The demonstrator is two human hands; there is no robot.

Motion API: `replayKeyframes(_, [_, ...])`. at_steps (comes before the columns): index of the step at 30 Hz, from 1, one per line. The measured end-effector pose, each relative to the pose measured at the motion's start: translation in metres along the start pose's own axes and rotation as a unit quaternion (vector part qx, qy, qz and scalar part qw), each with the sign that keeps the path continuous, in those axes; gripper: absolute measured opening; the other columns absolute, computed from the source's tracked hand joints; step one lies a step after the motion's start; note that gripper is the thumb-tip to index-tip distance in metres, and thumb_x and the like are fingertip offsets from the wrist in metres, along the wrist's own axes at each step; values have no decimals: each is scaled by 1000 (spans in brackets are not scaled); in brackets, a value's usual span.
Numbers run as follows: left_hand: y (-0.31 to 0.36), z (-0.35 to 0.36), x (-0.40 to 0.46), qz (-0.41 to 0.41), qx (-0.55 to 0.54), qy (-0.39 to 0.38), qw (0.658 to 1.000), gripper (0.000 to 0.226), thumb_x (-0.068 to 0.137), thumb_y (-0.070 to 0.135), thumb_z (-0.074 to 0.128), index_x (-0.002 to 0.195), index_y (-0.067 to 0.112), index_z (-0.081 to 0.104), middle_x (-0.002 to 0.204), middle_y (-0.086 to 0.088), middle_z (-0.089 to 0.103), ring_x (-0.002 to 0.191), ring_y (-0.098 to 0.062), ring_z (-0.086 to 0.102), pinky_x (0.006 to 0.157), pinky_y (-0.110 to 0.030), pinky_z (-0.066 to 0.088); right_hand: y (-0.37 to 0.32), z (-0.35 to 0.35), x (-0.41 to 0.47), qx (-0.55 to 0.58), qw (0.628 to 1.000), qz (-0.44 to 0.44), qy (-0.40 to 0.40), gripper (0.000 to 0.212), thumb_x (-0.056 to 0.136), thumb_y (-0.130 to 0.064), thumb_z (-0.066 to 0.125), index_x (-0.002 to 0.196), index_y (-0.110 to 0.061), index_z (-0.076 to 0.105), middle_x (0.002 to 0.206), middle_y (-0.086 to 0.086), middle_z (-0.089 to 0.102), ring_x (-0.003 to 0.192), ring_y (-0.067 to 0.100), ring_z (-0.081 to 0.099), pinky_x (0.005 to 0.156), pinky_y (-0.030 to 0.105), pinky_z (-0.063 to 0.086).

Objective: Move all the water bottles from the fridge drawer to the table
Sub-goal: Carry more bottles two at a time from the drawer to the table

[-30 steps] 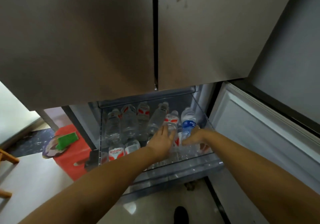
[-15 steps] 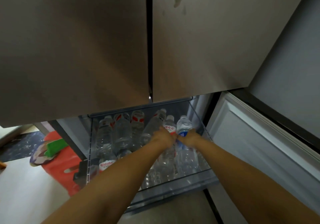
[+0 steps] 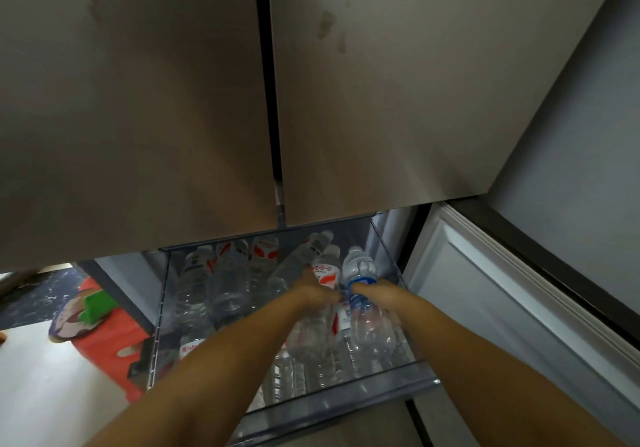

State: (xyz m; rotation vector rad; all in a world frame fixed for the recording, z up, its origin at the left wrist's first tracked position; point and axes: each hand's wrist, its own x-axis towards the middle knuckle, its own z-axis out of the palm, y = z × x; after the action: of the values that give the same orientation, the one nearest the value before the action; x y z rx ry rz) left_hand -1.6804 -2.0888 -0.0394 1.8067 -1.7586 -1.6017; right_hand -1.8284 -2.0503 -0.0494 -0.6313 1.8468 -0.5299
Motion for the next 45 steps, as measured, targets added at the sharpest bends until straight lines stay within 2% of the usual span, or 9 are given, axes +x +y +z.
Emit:
replayKeyframes(4, [1,-25,-27,67,-93,-94,989,25,82,5,69,99,17,56,88,0,61,78,-11,61,66,-20,54,4,-13,-16,146,988,14,-44,44,86,-34,65,113,0,61,93,15,66,77,27,62,81,39,54])
replayKeyframes(6, [3,-32,-37,61,-129,-147,979,25,79,9,72,100,17,61,98,-8,66,89,-21,66,81,-37,57,3,-17,-34,220,973,5,-64,40,85,-32,67,110,-1,63,88,17,67,76,29,64,85,44,53])
replayKeyframes(9, [8,-36,-45,14,-187,-193,963,46,73,21,76,115,7,63,109,-16,68,99,-31,66,96,-48,51,3,-22,-53,299,951,-4,-80,36,85,-31,67,107,-3,62,75,17,68,63,28,67,63,37,57])
replayKeyframes(14, [5,-36,-73,-4,-237,-218,947,63,67,40,78,117,6,63,96,-14,70,84,-27,67,82,-39,53,28,-25,-104,388,919,-46,-55,47,84,-37,68,116,-4,60,89,18,67,71,30,67,63,37,57])
replayKeyframes(18, [12,-25,-104,15,-264,-226,938,33,83,40,68,91,8,67,72,-10,73,61,-22,69,62,-33,57,51,-25,-140,432,895,-104,-35,31,84,-30,65,102,-5,63,77,12,65,67,21,62,65,32,54])
replayKeyframes(24, [26,14,-138,189,-131,-191,954,53,81,32,72,127,16,52,111,-8,66,101,-26,64,93,-47,52,90,-23,-201,273,917,-185,225,31,88,-24,68,112,-11,56,88,3,63,75,14,62,62,24,50])
replayKeyframes(28, [24,63,-166,279,-46,-159,946,64,74,30,79,127,22,45,114,-2,61,100,-19,63,87,-40,56,139,-26,-233,205,893,-221,335,47,85,-24,70,124,-16,45,104,-2,56,83,7,56,61,16,42])
replayKeyframes(40, [-30,221,-279,389,99,-239,884,58,79,24,75,125,18,41,107,1,58,92,-16,59,70,-21,47,355,-19,-365,187,835,-123,502,56,80,-29,75,125,-26,43,99,-8,61,88,11,62,79,29,51])
replayKeyframes(45, [-77,305,-373,404,147,-307,849,53,73,27,78,115,21,47,102,0,63,91,-21,63,77,-32,52,469,0,-460,228,798,-39,557,59,81,-28,75,128,-22,41,100,-3,61,88,15,63,78,29,52])
